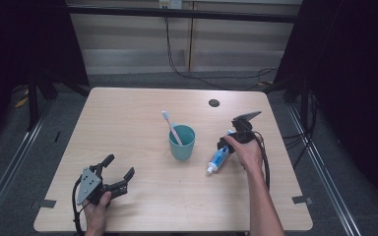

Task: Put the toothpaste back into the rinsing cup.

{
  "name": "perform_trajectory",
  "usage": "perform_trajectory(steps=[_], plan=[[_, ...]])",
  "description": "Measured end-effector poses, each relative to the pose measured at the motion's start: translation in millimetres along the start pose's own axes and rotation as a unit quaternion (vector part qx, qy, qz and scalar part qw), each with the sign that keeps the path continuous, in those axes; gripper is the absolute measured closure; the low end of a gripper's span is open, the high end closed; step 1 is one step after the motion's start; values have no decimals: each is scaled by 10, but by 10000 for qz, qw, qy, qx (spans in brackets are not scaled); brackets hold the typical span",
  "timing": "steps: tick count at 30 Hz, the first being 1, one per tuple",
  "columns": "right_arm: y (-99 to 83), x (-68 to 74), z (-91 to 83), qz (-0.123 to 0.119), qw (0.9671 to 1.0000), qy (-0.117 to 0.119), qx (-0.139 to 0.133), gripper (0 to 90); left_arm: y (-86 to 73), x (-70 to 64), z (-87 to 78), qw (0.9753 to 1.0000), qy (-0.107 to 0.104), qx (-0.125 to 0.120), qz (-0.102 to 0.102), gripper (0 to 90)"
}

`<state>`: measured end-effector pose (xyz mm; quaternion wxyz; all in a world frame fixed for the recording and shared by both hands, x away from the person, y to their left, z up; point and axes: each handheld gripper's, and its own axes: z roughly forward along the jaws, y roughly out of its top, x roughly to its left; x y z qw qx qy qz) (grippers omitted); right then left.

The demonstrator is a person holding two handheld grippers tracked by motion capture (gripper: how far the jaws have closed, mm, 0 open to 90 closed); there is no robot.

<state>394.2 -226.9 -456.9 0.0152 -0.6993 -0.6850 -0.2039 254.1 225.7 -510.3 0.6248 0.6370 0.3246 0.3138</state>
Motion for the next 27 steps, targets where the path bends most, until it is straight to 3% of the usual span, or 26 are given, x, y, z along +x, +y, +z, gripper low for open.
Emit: perform_trajectory(steps=[4,15,23,27], plan=[[7,-9,50,74,9999,-15,88,307,0,2,-1,10000,-9,7,10,160],[20,-11,146,226,9995,-54,219,267,0,4,-2,10000,-18,14,20,160],[29,50,193,-11,9992,-267,289,467,0,4,-2,10000,-21,8,20,160],[25,50,187,-103,9989,-327,317,525,-1,3,-1,10000,-22,-7,12,160]])
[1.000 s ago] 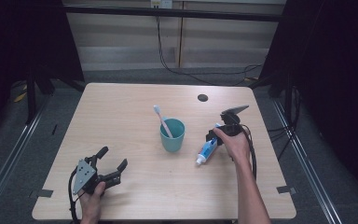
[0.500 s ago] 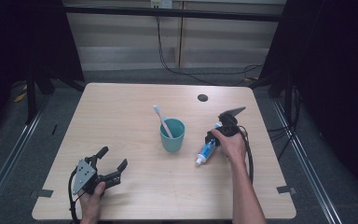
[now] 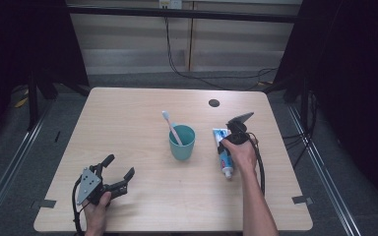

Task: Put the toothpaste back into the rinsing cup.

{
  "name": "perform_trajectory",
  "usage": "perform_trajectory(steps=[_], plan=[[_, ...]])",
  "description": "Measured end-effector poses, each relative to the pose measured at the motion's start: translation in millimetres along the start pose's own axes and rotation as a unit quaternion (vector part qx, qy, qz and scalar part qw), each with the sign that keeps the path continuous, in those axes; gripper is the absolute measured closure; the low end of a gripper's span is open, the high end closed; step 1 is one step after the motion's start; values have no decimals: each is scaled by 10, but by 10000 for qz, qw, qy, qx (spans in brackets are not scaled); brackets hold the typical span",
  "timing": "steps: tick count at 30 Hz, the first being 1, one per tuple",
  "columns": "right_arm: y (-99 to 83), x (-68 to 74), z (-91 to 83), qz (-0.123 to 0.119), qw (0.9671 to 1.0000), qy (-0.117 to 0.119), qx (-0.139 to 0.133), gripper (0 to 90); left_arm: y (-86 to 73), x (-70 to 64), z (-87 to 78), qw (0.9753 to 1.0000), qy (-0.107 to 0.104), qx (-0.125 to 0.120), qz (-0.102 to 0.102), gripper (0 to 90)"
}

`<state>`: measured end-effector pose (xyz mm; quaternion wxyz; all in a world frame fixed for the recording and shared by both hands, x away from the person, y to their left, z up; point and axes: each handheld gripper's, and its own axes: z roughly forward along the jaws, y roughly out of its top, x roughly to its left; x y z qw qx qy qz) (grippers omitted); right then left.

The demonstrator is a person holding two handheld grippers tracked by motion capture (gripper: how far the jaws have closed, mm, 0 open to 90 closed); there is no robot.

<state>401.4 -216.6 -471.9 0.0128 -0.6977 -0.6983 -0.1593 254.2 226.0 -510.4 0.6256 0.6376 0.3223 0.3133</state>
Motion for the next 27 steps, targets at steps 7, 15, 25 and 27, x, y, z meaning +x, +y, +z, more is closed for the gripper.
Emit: perform_trajectory(steps=[7,15,25,27], plan=[[-10,-9,-26,-176,9998,47,5,654,1,2,-2,10000,-18,5,6,160],[-7,20,-56,-368,9993,-14,5,710,1,2,-2,10000,-21,5,5,160],[-54,2,-82,-431,9989,94,-125,729,1,3,-1,10000,-20,4,7,160],[-70,-11,-85,-418,9989,151,-161,730,1,2,-1,10000,-21,5,3,160]])
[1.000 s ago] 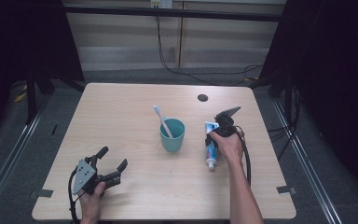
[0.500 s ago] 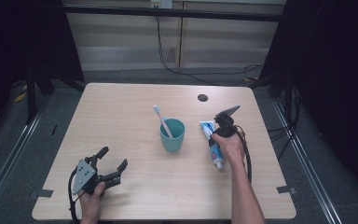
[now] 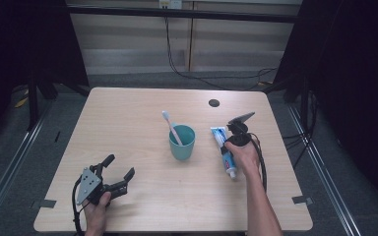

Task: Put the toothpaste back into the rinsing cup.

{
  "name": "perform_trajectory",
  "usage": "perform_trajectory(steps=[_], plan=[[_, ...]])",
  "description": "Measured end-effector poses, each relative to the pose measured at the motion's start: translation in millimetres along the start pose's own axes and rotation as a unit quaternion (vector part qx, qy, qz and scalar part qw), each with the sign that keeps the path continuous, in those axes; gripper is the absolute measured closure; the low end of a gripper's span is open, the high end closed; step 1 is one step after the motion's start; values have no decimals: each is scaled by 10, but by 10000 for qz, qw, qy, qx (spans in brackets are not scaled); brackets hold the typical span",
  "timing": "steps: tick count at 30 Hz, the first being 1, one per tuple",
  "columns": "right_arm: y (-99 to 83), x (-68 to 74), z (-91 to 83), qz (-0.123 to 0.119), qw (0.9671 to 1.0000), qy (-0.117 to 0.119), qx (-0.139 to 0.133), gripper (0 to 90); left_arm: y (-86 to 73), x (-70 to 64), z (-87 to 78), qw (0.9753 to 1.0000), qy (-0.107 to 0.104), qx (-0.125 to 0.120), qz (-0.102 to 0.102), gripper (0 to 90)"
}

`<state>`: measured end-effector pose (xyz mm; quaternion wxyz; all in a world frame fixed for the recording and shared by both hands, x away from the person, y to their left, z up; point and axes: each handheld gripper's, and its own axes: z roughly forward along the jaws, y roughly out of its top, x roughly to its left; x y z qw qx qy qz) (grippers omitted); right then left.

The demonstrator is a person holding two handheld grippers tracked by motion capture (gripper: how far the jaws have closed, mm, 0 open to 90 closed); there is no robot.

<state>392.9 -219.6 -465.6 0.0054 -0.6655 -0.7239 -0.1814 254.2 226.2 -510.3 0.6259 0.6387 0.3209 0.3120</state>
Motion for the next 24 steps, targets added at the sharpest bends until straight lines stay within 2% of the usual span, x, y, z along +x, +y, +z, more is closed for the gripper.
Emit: perform_trajectory(steps=[3,5,10,13,21,24], plan=[[-20,6,-16,-52,10000,10,19,731,0,0,0,10000,0,1,2,160],[-27,-9,-30,-6,10000,91,-25,732,0,0,1,10000,-11,1,-4,160],[-41,-22,-54,-5,9999,125,-112,733,0,1,0,10000,2,2,4,160],[-46,-13,-94,11,9996,233,-178,733,0,0,0,10000,4,4,4,160],[-68,19,-192,-253,9986,284,-375,733,0,0,0,10000,5,3,2,159],[-92,3,-222,-257,9979,338,-491,733,0,1,0,10000,4,3,3,159]])
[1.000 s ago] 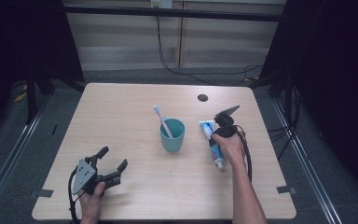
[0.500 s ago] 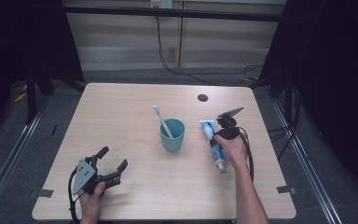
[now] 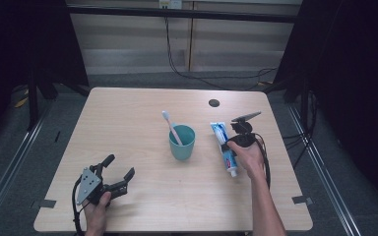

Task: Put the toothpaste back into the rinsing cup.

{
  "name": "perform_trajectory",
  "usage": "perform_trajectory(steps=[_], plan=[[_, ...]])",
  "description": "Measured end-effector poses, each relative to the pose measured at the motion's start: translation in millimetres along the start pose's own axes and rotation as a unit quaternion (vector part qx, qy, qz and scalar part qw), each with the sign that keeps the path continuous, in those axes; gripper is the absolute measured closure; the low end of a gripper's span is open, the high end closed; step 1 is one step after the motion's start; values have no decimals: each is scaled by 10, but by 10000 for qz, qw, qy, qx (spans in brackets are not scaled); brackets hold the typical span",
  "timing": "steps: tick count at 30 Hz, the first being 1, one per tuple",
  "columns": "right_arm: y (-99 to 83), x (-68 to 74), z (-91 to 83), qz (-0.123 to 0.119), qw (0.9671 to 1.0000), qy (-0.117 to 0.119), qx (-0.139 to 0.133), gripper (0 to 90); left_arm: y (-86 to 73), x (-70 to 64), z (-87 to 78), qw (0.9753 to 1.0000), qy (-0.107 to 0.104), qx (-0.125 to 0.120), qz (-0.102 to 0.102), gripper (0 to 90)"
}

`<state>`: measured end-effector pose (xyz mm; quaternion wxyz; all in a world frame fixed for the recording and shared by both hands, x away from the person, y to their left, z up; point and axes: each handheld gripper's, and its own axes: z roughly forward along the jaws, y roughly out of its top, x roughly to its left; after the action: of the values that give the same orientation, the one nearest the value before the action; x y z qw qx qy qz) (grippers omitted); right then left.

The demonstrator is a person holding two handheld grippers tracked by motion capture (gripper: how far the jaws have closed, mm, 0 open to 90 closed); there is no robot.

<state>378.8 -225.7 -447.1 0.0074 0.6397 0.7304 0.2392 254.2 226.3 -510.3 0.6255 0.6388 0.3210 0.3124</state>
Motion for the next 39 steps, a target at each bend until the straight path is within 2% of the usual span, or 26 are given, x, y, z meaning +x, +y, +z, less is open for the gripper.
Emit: perform_trajectory(steps=[9,13,16,25,33,39], plan=[[-49,-31,-104,26,9990,312,-327,733,0,0,0,10000,-1,0,0,159],[-66,-48,-142,120,9968,596,-523,732,0,0,0,10000,0,1,0,159],[-74,-26,-178,98,9960,600,-654,732,0,-1,1,10000,-13,0,-8,159],[-109,13,-291,-166,9890,705,-1293,732,0,0,0,10000,1,1,0,159],[-137,48,-371,-262,9836,666,-1653,732,0,0,0,10000,0,1,-1,159],[-156,68,-441,-343,9764,669,-2024,732,0,-1,0,10000,0,2,-3,159]])
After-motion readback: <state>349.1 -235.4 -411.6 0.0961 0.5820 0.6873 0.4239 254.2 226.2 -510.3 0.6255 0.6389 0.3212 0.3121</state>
